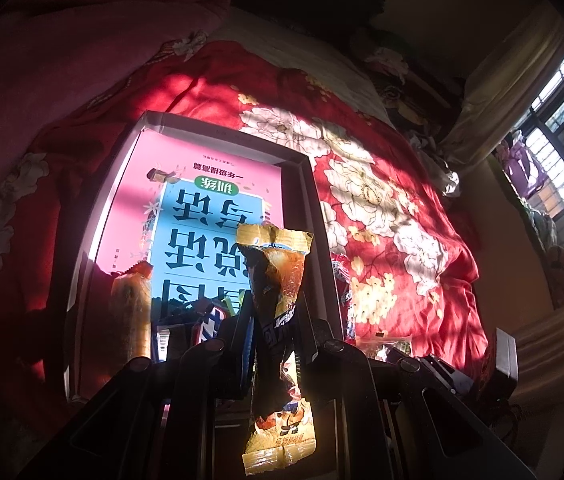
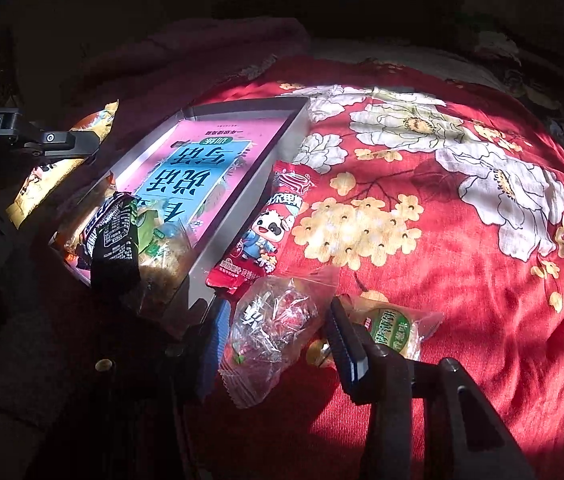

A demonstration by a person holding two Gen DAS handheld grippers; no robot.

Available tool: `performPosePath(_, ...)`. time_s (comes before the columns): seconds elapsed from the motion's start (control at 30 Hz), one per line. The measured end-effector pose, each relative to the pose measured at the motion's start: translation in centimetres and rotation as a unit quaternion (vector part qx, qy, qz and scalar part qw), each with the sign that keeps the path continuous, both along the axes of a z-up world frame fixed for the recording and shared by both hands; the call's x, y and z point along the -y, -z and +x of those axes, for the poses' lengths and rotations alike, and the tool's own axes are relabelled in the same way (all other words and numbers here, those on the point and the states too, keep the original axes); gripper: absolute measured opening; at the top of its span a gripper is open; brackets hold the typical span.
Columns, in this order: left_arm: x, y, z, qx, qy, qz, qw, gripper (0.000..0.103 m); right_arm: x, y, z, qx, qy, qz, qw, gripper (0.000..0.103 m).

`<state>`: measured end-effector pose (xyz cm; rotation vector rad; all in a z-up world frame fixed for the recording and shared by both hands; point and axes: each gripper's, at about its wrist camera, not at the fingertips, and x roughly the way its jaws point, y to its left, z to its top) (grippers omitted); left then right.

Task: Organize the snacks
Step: 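Carry the orange bag and clear candy bag over the tray with both grippers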

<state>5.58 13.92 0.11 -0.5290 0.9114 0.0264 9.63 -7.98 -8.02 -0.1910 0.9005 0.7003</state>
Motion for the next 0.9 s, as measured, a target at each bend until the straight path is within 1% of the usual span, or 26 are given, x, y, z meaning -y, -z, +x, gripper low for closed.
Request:
performPosePath(0.1, -0.3, 0.1, -0.1, -0.001, -0.003, -0.002, 1.0, 0.016, -0.4, 0.3, 0.1, 0.009, -0.004, -0.014, 1.0, 0.049)
performPosePath(0.13, -0.5, 0.1, -0.1, -0.001, -0.004, -0.002, 1.0, 0.016, -0.5, 0.3, 0.1, 0.011, -0.005, -0.019, 1.0, 0.047)
performPosePath(0.23, -0.8, 0.2, -0.2, -0.001, -0.007, -0.005, 1.0, 0.016, -0.3, 0.2, 0.1, 0.013, -0.006, -0.016, 1.0, 0.046)
performPosePath(0.37, -1.3, 0.1, -0.3, 0.002, -0.012, -0.007, 0.9999, 0.016, 0.6, -0.8, 0.1, 0.012, 0.002, 0.006, 1.0, 0.045)
performPosePath(0.4, -1.4, 0.1, -0.3, 0.002, -0.014, -0.008, 0.9999, 0.016, 0.8, -1.1, 0.1, 0.013, 0.005, 0.012, 1.0, 0.043)
performPosePath(0.53, -2.2, 0.4, -0.4, 0.001, -0.02, -0.011, 0.9997, 0.016, 1.2, -2.4, 0.2, 0.019, 0.016, 0.032, 0.999, 0.043)
performPosePath(0.67, -2.8, 0.9, -0.6, -0.003, -0.026, -0.014, 0.9996, 0.016, 0.8, -2.5, 0.3, 0.019, 0.016, 0.034, 0.999, 0.043)
performPosePath(0.8, -3.3, 1.3, -0.5, -0.006, -0.03, -0.014, 0.9994, 0.016, 0.3, -3.6, 0.4, 0.023, 0.013, 0.058, 0.998, 0.043)
performPosePath(0.9, -3.6, 1.7, -0.6, -0.009, -0.033, -0.01, 0.9994, 0.016, -1.0, -4.5, 0.5, 0.027, 0.001, 0.076, 0.997, 0.043)
